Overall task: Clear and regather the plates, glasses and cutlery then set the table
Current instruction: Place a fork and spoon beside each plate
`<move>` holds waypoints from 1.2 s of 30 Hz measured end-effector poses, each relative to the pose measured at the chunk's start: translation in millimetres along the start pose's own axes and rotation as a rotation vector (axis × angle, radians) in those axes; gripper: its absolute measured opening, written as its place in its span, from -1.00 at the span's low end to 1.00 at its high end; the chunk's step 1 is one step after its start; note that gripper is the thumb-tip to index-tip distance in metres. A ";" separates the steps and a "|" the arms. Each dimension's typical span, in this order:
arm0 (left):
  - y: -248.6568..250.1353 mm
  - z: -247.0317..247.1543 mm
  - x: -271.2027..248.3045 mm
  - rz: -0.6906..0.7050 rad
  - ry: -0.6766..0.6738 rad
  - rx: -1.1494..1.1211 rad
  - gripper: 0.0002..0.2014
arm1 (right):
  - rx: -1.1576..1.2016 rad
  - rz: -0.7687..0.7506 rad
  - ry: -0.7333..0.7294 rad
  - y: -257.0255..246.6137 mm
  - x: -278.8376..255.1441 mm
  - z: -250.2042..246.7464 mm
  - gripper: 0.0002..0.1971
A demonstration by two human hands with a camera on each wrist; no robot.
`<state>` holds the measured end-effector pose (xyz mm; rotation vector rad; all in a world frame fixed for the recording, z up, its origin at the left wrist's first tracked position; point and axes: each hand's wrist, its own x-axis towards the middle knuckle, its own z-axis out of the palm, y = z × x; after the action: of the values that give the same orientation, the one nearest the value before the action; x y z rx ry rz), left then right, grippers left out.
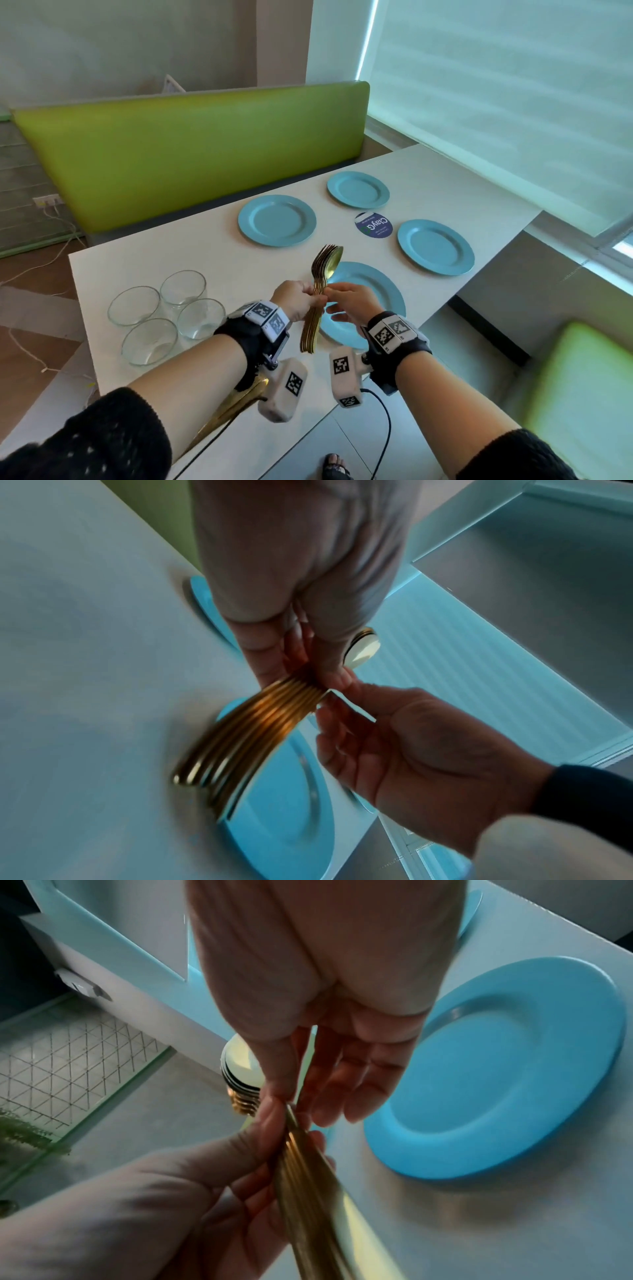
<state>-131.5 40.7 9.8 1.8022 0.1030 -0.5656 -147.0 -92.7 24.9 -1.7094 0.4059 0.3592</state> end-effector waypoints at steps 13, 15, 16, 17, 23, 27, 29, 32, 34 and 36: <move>55.7 42.4 103.6 -0.146 0.182 -0.099 -0.82 | -0.298 0.119 0.168 -7.3 106.3 -142.9 -0.75; 59.6 45.1 118.3 -0.156 0.222 -0.136 -0.87 | -0.413 0.146 0.170 -5.2 123.8 -158.4 -0.75; 61.0 46.8 125.3 -0.158 0.241 -0.158 -0.89 | -0.480 0.153 0.156 -3.5 132.1 -163.8 -0.75; 64.0 48.1 128.9 -0.170 0.253 -0.181 -0.92 | -0.552 0.161 0.136 -2.2 140.0 -167.9 -0.74; 64.1 52.1 153.8 -0.229 0.312 -0.244 -0.90 | -0.789 0.177 0.018 8.9 173.9 -178.5 -0.85; 62.9 55.3 161.7 -0.248 0.363 -0.275 -0.84 | -0.951 0.123 0.032 16.0 182.7 -172.3 -0.71; 62.8 57.0 164.2 -0.255 0.374 -0.276 -0.84 | -0.970 0.107 0.045 16.9 184.6 -169.1 -0.72; 62.7 59.0 166.2 -0.269 0.368 -0.277 -0.88 | -1.008 0.098 0.047 18.7 186.5 -165.8 -0.70; 64.3 60.6 165.4 -0.260 0.355 -0.288 -0.92 | -1.016 0.093 0.048 19.4 186.6 -163.8 -0.69; 63.8 61.7 165.8 -0.272 0.343 -0.299 -0.66 | -1.014 0.081 0.054 20.1 186.3 -161.6 -0.69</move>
<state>16.7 -72.0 -16.8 1.5845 0.6419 -0.3999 11.3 -267.8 -49.4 -2.6962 0.3497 0.6455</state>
